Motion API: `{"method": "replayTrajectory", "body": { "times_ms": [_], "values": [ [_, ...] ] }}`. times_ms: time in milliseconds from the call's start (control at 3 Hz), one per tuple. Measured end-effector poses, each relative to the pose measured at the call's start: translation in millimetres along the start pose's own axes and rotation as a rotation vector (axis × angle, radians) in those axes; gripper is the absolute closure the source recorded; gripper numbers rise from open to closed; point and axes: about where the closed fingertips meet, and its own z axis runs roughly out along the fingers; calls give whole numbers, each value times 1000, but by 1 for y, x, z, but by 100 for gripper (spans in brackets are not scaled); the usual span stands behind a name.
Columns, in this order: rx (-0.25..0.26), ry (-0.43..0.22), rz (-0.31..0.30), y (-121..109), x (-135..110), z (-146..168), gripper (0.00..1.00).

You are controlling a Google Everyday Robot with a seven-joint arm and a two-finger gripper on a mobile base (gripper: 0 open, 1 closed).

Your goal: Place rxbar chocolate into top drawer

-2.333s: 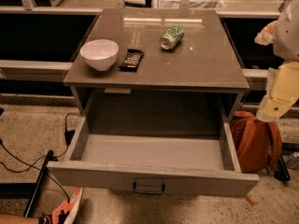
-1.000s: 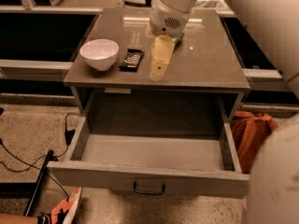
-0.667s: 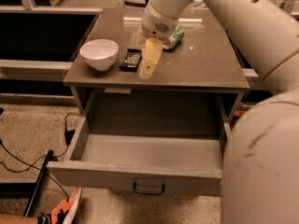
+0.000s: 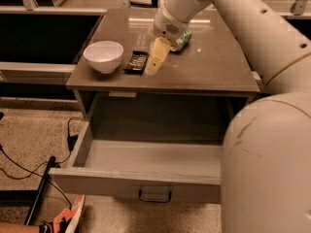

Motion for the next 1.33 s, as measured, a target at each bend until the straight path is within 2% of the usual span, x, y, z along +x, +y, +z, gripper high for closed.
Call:
{"method": "replayTrajectory", "body": {
  "times_ms": [667, 1000, 1333],
  "values": [
    [-14, -24, 111, -32, -6, 41, 0],
    [-41, -26, 153, -40, -3, 64, 0],
    [-58, -18, 163, -44, -3, 83, 0]
  ]
}}
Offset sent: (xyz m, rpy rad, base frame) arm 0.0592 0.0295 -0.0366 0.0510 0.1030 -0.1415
